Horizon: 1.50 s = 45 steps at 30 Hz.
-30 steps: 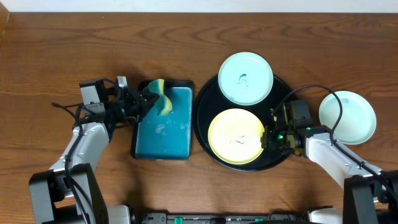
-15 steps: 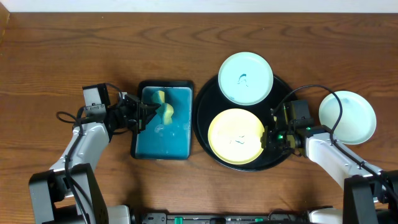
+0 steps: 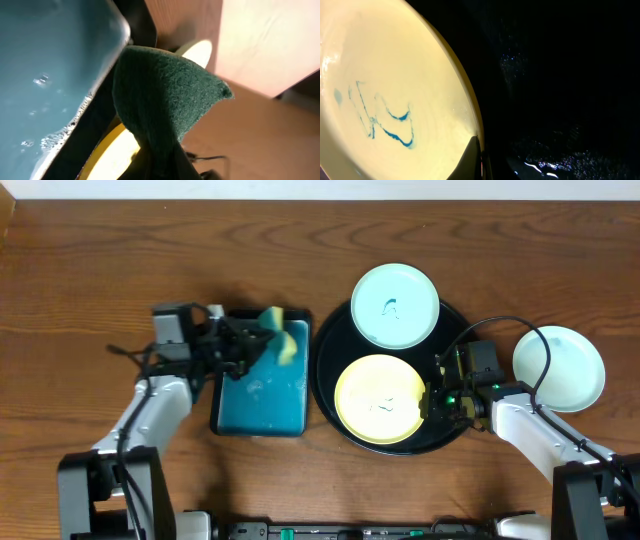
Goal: Clean dirty plates on tray and stack at the side
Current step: 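Carry the sponge with left gripper onto the yellow plate, then scrub the yellow plate with the sponge while right gripper holds its rim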
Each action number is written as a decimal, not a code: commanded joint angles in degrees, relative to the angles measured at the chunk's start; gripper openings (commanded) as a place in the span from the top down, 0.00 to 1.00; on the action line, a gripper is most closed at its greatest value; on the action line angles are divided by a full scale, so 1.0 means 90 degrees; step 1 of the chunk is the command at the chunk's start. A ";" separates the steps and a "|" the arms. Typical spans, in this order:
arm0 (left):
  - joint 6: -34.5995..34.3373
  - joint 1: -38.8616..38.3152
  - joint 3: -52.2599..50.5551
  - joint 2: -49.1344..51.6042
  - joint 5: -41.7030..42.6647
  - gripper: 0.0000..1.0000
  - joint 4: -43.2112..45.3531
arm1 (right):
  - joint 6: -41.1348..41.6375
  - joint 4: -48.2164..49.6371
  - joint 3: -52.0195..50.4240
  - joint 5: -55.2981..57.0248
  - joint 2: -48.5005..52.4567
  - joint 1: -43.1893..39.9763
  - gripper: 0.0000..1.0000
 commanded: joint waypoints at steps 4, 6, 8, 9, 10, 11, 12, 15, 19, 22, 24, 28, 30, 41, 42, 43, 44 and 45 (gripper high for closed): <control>0.1749 -0.1491 0.0556 -0.0109 -0.1231 0.93 -0.0075 | -0.0029 -0.0221 -0.0253 0.0296 0.0153 0.0092 0.99; 0.2098 -0.1807 0.0804 -0.0109 -0.1542 0.93 -0.0330 | -0.0029 -0.0223 -0.0253 0.0296 0.0153 0.0092 0.99; 0.2438 -0.2091 0.1107 -0.0109 -0.1936 0.93 -0.0794 | -0.0029 -0.0221 -0.0253 0.0299 0.0153 0.0092 0.99; 0.2652 -0.2251 0.1287 -0.0109 -0.2183 0.93 -0.1103 | -0.0029 -0.0219 -0.0253 0.0299 0.0153 0.0092 0.99; 0.2841 -0.2395 0.1426 -0.0109 -0.2378 0.93 -0.1331 | -0.0029 -0.0214 -0.0253 0.0299 0.0153 0.0092 0.99; 0.3062 -0.2565 0.1557 -0.0109 -0.2584 0.92 -0.1554 | -0.0029 -0.0199 -0.0253 0.0299 0.0153 0.0092 0.99; 0.3264 -0.2744 0.1666 -0.0109 -0.2795 0.93 -0.1746 | -0.0029 -0.0189 -0.0253 0.0299 0.0153 0.0092 0.99; 0.3667 -0.3281 0.1746 -0.0107 -0.3315 0.93 -0.1982 | -0.0029 -0.0141 -0.0253 0.0296 0.0153 0.0092 0.99; 0.4097 -0.4296 0.1746 0.0032 -0.4214 0.93 -0.2093 | -0.0027 -0.0126 -0.0253 0.0296 0.0153 0.0092 0.99; 0.4119 -0.4816 0.1746 0.0233 -0.4750 0.93 -0.2098 | -0.0029 -0.0136 -0.0253 0.0294 0.0153 0.0092 0.99; 0.4121 -0.5064 0.1746 0.0389 -0.4908 0.93 -0.2076 | -0.0029 -0.0148 -0.0253 0.0296 0.0153 0.0092 0.99; 0.4143 -0.5321 0.1746 0.0760 -0.4993 0.92 -0.1953 | -0.0029 -0.0153 -0.0253 0.0294 0.0153 0.0092 0.99; 0.4262 -0.5348 0.1746 0.0940 -0.4991 0.92 -0.1853 | -0.0029 -0.0158 -0.0253 0.0294 0.0153 0.0092 0.99; 0.4403 -0.5350 0.1746 0.1843 -0.4988 0.93 -0.1358 | -0.0029 -0.0177 -0.0253 0.0294 0.0153 0.0092 0.99; 0.4403 -0.5353 0.1746 0.1923 -0.4988 0.93 -0.1358 | -0.0029 -0.0180 -0.0253 0.0294 0.0153 0.0092 0.99; 0.4403 -0.5353 0.1746 0.1989 -0.4988 0.92 -0.1358 | -0.0029 -0.0180 -0.0253 0.0294 0.0153 0.0092 0.99; 0.4401 -0.5353 0.1746 0.2072 -0.4979 0.92 -0.1358 | -0.0029 -0.0177 -0.0253 0.0294 0.0153 0.0092 0.99; 0.4398 -0.5370 0.1746 0.2193 -0.4877 0.93 -0.1358 | -0.0029 -0.0177 -0.0253 0.0294 0.0153 0.0092 0.99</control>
